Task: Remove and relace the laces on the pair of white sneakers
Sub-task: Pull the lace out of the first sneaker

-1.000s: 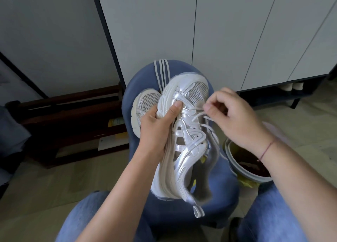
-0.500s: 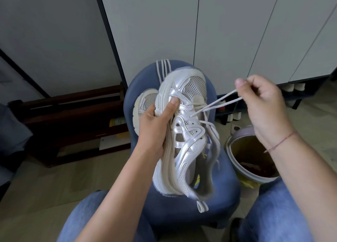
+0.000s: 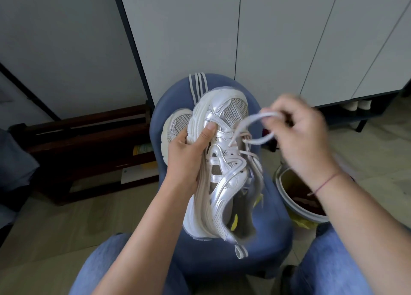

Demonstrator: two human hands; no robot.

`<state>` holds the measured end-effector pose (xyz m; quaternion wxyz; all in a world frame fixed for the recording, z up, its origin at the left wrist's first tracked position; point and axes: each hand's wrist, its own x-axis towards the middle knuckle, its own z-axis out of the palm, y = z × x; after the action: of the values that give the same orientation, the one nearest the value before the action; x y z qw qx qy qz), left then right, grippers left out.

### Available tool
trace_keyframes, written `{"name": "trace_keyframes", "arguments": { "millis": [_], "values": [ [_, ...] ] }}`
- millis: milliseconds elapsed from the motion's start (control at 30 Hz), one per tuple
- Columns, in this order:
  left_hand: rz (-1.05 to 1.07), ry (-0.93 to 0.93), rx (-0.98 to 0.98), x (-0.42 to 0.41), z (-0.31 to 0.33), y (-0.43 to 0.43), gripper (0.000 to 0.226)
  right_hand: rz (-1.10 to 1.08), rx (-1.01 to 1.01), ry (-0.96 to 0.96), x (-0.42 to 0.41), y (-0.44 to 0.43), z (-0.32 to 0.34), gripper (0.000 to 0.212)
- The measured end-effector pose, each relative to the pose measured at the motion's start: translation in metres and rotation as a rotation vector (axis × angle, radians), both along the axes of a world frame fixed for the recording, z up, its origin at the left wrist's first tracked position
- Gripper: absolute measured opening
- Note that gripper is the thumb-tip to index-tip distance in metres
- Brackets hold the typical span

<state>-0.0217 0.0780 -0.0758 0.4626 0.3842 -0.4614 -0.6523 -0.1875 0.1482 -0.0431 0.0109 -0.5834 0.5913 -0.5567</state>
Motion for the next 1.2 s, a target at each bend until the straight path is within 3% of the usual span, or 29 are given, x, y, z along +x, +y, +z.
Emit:
{"name": "trace_keyframes", "arguments": {
  "millis": [100, 167, 267, 433, 533, 733, 800, 933, 1000, 1100, 1200],
  "values": [
    [0.003, 0.000, 0.010, 0.001, 0.001, 0.000, 0.027, -0.009, 0.097, -0.173, -0.018, 0.006, 0.008, 0.018],
    [0.002, -0.015, 0.005, 0.000, 0.001, 0.001, 0.023, 0.094, 0.302, -0.088, -0.016, 0.008, 0.004, 0.013],
    [0.017, -0.037, -0.008, -0.002, -0.001, 0.001, 0.021, 0.240, 0.431, 0.092, -0.003, 0.010, -0.003, 0.033],
    [0.013, -0.041, -0.024, -0.003, -0.001, 0.000, 0.036, 0.213, 0.382, 0.228, 0.003, 0.011, -0.001, 0.036],
    [0.003, -0.024, -0.031, -0.005, -0.003, 0.001, 0.023, 0.177, 0.293, 0.283, 0.007, 0.007, -0.004, 0.039],
    [0.004, -0.005, -0.035, -0.007, -0.003, 0.003, 0.030, 0.152, 0.143, 0.236, 0.015, -0.005, -0.015, 0.029],
    [0.001, -0.013, -0.026, -0.006, -0.002, 0.003, 0.031, 0.185, 0.171, 0.094, 0.017, -0.003, -0.013, 0.027],
    [0.016, -0.013, 0.044, -0.003, 0.001, 0.002, 0.030, 0.195, 0.046, -0.517, -0.002, -0.002, -0.001, 0.023],
    [0.025, -0.009, 0.063, -0.002, 0.002, 0.002, 0.031, 0.123, 0.020, -0.639, -0.014, -0.003, 0.000, 0.020],
    [0.017, -0.002, 0.048, -0.003, 0.001, 0.002, 0.031, 0.043, 0.203, -0.396, -0.017, 0.000, -0.007, 0.012],
    [0.013, 0.004, 0.036, -0.004, 0.000, 0.002, 0.028, 0.105, 0.242, -0.161, -0.011, 0.004, -0.003, 0.007]
  ]
}}
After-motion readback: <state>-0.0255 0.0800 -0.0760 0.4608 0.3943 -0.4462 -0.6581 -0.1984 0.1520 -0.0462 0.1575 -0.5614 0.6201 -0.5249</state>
